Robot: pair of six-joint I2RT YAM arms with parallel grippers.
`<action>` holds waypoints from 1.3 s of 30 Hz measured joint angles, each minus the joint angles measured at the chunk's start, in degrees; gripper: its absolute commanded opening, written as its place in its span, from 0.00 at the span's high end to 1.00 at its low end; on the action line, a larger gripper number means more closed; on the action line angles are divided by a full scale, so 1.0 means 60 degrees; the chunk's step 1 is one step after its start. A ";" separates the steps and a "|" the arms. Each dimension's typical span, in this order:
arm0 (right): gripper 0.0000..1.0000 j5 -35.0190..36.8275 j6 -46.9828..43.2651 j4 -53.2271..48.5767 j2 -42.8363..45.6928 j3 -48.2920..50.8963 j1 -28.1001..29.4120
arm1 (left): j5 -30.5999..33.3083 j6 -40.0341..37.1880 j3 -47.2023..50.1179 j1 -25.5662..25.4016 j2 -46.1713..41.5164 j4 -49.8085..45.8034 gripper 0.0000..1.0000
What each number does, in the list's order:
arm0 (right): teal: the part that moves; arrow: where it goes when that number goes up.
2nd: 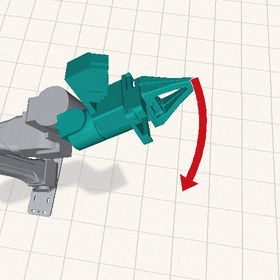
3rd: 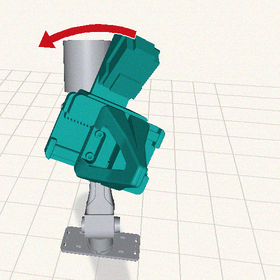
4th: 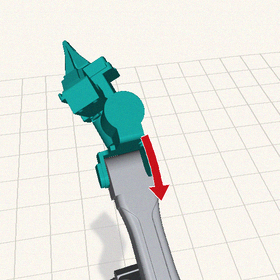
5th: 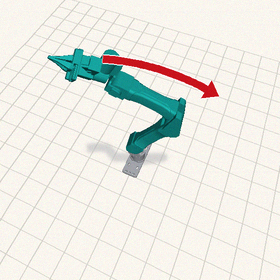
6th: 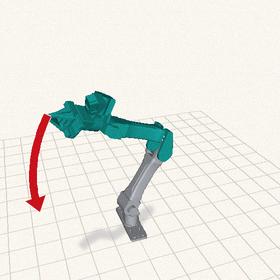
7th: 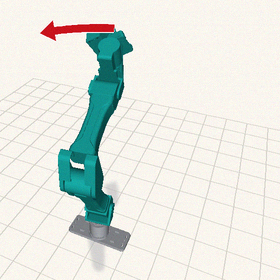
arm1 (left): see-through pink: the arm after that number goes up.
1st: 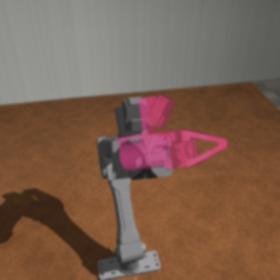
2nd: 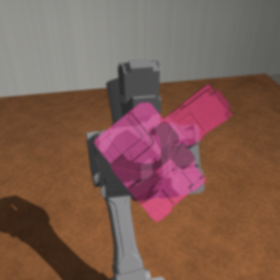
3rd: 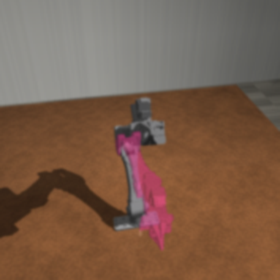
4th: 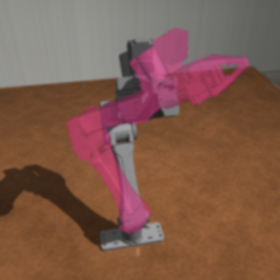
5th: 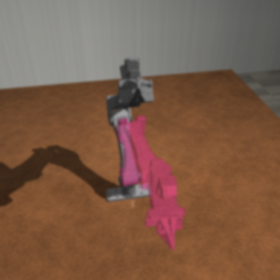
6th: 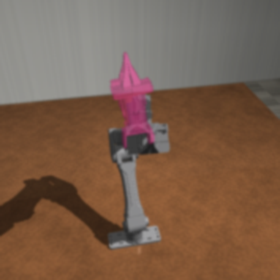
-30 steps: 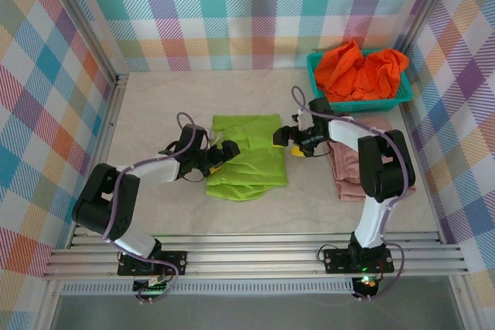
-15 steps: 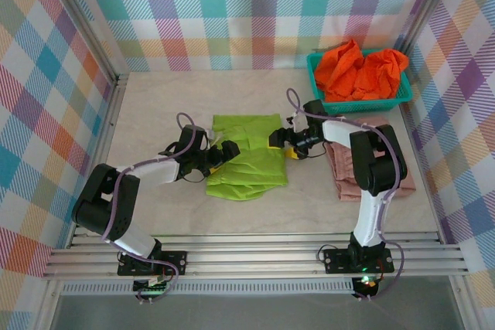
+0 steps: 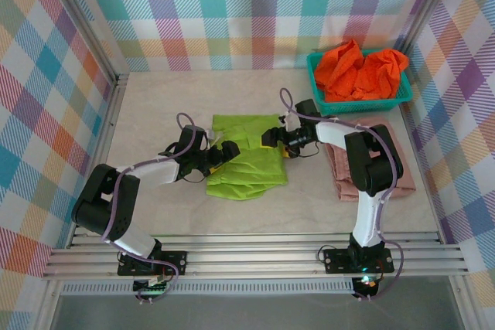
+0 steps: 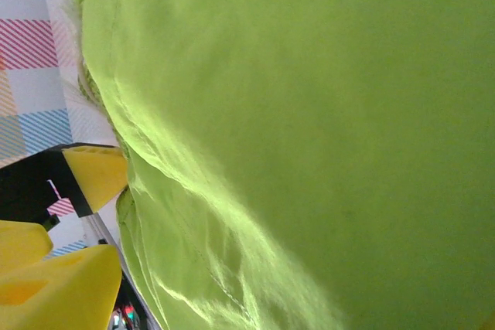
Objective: Fold and stack the shorts
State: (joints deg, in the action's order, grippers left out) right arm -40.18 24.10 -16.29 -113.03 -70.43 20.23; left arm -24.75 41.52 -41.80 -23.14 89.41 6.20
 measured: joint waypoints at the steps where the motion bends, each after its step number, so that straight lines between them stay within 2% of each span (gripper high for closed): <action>1: 0.18 0.0004 0.0055 0.0011 -0.0026 -0.0033 0.0015 | 0.0011 0.0000 0.0000 0.0000 0.0000 0.0000 0.00; 7: 0.30 0.0015 0.0153 0.0076 -0.0390 -0.0171 0.0047 | 0.0051 0.0000 0.0000 0.0000 0.0000 0.0007 0.00; 15: 0.72 0.0412 -0.0004 -0.0248 -0.0568 -0.0299 0.0120 | 0.0153 0.0004 0.0091 -0.0004 -0.0178 -0.0015 0.00; 20: 0.99 0.1086 -0.0688 -0.1100 -0.0568 -0.0892 0.0404 | 0.0637 0.0044 0.0280 0.0015 -0.1093 -0.0747 0.00; 29: 1.00 0.3643 -0.2237 -0.3705 -0.0284 -0.2193 0.0958 | 0.1585 -0.0044 0.0280 0.0375 -0.4036 -0.2448 0.00; 39: 1.00 0.6648 -0.3683 -0.6994 0.1133 -0.3679 0.1016 | 0.1821 -0.0080 0.0284 0.0597 -0.4845 -0.3075 0.00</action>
State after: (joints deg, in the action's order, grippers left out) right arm -0.30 2.00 -58.26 -106.24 -92.51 26.33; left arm -13.82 41.04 -40.10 -19.55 60.34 -12.25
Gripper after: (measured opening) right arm 0.082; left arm 0.999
